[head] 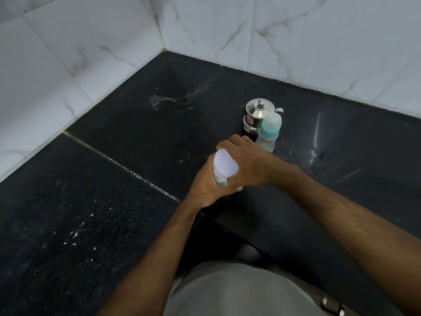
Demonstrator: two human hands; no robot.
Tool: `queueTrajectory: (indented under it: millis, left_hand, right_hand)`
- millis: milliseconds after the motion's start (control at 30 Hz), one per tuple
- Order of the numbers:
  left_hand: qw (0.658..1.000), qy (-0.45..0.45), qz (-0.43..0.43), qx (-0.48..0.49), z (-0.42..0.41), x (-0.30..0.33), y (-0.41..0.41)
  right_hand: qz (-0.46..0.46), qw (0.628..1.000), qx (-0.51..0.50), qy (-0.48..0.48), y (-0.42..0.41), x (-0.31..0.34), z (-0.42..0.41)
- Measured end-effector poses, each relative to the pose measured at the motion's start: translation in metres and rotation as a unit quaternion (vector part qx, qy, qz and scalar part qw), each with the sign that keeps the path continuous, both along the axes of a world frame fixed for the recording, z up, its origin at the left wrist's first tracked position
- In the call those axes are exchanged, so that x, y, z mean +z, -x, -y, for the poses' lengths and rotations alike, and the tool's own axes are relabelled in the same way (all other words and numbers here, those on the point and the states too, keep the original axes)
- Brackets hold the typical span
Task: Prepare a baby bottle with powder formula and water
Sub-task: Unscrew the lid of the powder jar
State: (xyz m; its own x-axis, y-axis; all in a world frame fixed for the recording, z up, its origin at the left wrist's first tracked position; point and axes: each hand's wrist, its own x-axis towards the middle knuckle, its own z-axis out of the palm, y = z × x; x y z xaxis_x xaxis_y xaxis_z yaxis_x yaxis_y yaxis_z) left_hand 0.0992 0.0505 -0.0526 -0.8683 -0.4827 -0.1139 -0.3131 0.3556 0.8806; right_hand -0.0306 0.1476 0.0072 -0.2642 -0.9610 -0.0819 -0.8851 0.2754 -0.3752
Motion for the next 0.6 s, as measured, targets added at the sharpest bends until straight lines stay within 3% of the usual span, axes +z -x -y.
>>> queueTrajectory:
  millis: [133,233,367,500,600]
  left_hand:
    - [0.997,-0.019,0.066,-0.019,-0.005,0.013,0.006]
    - [0.999,-0.032,-0.002,-0.01,0.0,0.001,-0.001]
    - [0.999,-0.029,-0.017,-0.008,0.002,0.0,-0.002]
    - [0.999,-0.01,-0.031,-0.004,0.003,-0.004,0.0]
    - [1.0,-0.004,-0.029,-0.005,0.005,-0.007,0.001]
  right_hand:
    - [0.067,0.998,0.014,0.003,0.007,0.001,-0.003]
    - [0.103,0.994,-0.008,0.032,0.009,0.004,-0.013]
    - [0.127,0.982,-0.036,0.134,0.008,0.006,-0.041]
    - [0.207,0.948,-0.121,0.21,0.0,-0.014,-0.077]
    - [0.26,0.924,-0.189,0.208,-0.013,-0.041,-0.101]
